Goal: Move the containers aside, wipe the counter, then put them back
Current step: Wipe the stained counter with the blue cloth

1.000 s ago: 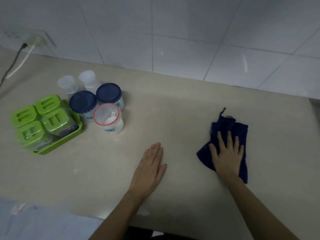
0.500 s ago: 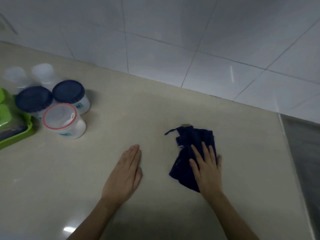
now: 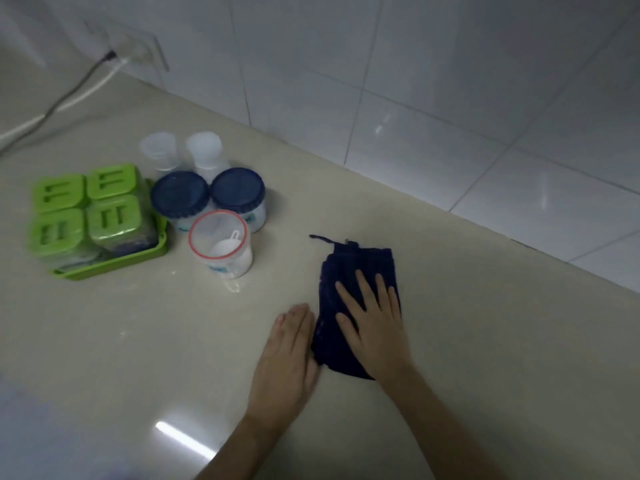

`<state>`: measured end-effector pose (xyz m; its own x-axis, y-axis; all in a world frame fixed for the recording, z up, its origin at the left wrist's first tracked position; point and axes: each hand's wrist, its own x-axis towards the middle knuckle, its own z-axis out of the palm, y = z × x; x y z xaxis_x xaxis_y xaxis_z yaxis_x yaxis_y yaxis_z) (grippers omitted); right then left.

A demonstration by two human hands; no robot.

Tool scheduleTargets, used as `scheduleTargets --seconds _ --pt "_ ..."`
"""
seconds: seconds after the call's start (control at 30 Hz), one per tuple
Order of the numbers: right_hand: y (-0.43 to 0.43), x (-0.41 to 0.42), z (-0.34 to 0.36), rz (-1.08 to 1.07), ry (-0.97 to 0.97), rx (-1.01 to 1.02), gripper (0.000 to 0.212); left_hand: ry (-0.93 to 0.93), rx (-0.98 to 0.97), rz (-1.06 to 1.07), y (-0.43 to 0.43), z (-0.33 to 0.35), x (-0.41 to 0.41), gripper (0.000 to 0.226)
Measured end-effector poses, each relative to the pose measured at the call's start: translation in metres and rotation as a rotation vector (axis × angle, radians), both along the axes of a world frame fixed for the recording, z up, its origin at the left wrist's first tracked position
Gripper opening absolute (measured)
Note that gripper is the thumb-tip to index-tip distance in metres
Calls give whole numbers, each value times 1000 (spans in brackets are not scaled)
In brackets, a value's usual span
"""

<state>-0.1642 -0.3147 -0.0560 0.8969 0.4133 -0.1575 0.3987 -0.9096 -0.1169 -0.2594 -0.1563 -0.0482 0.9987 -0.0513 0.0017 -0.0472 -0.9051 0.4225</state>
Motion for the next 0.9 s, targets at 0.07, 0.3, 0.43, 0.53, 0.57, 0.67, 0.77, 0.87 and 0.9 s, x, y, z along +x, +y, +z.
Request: scheduleTargets --seconds 0.07,0.3,0.43,0.53,0.57,0.67,0.77,0.87,0.9 --pt "-28 1 2 -6 -30 -28 54 4 78 -38 25 -1 -3 52" --pt "-79 -1 7 -288 -56 -26 60 -23 95 -208 72 -10 -3 58" --pt "7 2 7 -326 -99 -8 56 -34 72 -170 71 -12 -4 61" --pt "90 10 -3 -141 -93 13 54 -31 41 -137 74 -11 -6 63" --pt "107 12 -3 -62 -96 34 54 -23 31 -96 75 -9 -6 63" --pt "94 23 -2 93 -44 62 52 -40 38 -32 77 -9 -7 57" --pt "7 20 -2 12 -69 40 50 -83 27 -83 74 -14 -7 53" --pt "-73 -2 3 -232 -40 31 54 -66 -14 -95 76 -16 -5 57" --pt "-84 -11 5 -299 -31 28 55 -56 -34 -102 76 -16 -4 59"
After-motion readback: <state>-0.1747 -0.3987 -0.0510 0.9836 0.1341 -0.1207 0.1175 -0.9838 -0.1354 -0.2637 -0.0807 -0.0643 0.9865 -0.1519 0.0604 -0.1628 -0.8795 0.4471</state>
